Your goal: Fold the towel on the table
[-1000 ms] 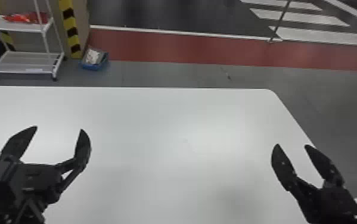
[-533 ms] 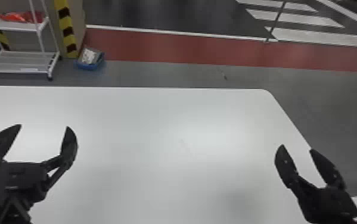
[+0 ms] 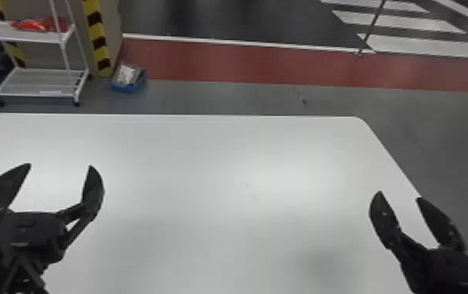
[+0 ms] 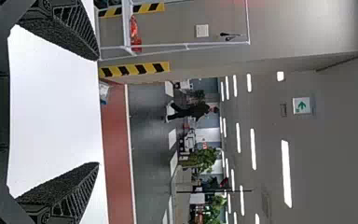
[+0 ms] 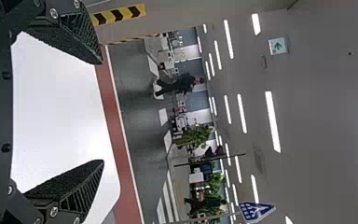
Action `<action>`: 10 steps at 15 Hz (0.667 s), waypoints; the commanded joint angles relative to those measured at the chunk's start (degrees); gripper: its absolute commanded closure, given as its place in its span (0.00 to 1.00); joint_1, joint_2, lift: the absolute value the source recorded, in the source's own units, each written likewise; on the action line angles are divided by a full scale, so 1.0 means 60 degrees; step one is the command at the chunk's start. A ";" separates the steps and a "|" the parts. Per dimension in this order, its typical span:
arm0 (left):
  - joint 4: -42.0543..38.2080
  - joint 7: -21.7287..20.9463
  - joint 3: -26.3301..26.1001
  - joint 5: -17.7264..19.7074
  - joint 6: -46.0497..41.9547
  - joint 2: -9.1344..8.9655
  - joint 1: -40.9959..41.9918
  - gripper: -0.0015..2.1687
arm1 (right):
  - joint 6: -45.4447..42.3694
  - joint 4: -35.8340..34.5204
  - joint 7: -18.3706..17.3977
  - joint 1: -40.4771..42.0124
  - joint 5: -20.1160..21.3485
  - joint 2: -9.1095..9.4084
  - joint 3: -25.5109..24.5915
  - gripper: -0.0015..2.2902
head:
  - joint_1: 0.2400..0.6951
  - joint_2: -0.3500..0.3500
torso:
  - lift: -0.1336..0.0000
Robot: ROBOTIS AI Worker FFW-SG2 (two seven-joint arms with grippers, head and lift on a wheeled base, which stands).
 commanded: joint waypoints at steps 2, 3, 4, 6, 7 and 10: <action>-0.0013 0.0000 -0.0022 0.0000 0.0000 -0.0001 0.0000 0.04 | 0.0000 0.0015 0.0007 0.0000 0.0015 0.0013 0.0000 0.06 | 1.00 0.27 | 0.04; 0.0001 0.0000 -0.0022 0.0000 0.0000 -0.0001 0.0000 0.04 | 0.0000 0.0015 0.0007 0.0000 0.0029 0.0013 0.0000 0.06 | 1.00 0.27 | 0.04; -0.0013 0.0000 -0.0022 0.0000 0.0000 -0.0001 0.0000 0.04 | 0.0000 0.0029 0.0007 -0.0015 0.0044 0.0013 0.0015 0.06 | 1.00 0.27 | 0.04; -0.0013 0.0000 -0.0008 0.0000 0.0000 -0.0001 0.0000 0.04 | 0.0058 0.0073 -0.0008 -0.0029 0.0015 0.0013 0.0044 0.06 | 1.00 0.27 | 0.04; 0.0001 0.0015 -0.0008 0.0000 0.0000 -0.0001 0.0000 0.04 | 0.0088 0.0073 -0.0008 -0.0029 0.0015 0.0013 0.0044 0.06 | 1.00 0.27 | 0.04; -0.0013 0.0015 -0.0022 0.0000 0.0000 -0.0001 -0.0014 0.04 | 0.0088 0.0073 -0.0008 -0.0029 0.0015 0.0028 0.0044 0.06 | 1.00 0.27 | 0.04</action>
